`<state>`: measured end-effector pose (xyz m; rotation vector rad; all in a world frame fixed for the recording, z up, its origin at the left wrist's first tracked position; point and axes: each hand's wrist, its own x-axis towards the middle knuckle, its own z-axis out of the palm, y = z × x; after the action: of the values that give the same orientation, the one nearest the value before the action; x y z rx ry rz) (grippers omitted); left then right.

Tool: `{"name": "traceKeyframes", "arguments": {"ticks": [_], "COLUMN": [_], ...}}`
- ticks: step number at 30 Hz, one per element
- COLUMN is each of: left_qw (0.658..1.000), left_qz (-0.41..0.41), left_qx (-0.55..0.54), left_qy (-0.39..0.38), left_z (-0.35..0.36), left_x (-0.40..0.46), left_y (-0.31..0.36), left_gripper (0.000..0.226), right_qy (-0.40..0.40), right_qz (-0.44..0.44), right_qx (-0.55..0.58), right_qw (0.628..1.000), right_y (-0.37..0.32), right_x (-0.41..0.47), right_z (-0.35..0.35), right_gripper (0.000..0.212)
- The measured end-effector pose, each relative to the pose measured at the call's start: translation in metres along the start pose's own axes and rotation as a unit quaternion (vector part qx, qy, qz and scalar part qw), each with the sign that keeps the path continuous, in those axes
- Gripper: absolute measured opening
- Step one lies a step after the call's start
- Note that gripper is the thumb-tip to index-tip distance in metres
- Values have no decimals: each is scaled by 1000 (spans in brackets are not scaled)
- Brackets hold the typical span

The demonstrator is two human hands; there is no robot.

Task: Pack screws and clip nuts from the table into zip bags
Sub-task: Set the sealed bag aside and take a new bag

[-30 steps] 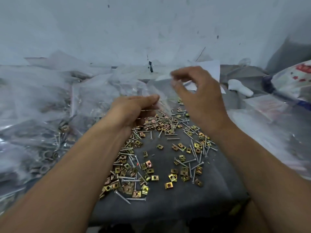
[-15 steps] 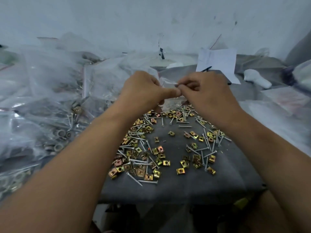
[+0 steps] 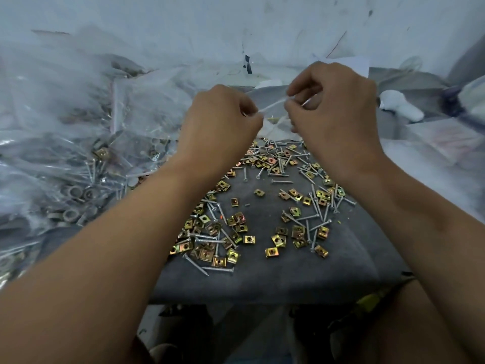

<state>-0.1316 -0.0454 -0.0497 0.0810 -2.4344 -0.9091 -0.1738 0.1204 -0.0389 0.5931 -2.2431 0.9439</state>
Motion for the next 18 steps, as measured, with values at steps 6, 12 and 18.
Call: {"name": "traceKeyframes", "arguments": {"ticks": [6,12,18], "left_qw": [996,987,985], "left_qz": [-55,-103,-115], "left_qx": [-40,-56,-67], "left_qy": [61,110,108], "left_z": [-6,-19,-21], "left_x": [5,12,13], "left_y": [-9,-25,-27], "left_gripper": [32,31,31], "right_qy": [-24,-383,-391], "right_qz": [-4,16,29], "right_qx": [99,-74,-83], "right_qw": [995,921,916], "right_y": [0,42,61], "right_x": [-1,-12,-9], "right_z": [-7,-1,12], "right_gripper": [15,20,25]}}
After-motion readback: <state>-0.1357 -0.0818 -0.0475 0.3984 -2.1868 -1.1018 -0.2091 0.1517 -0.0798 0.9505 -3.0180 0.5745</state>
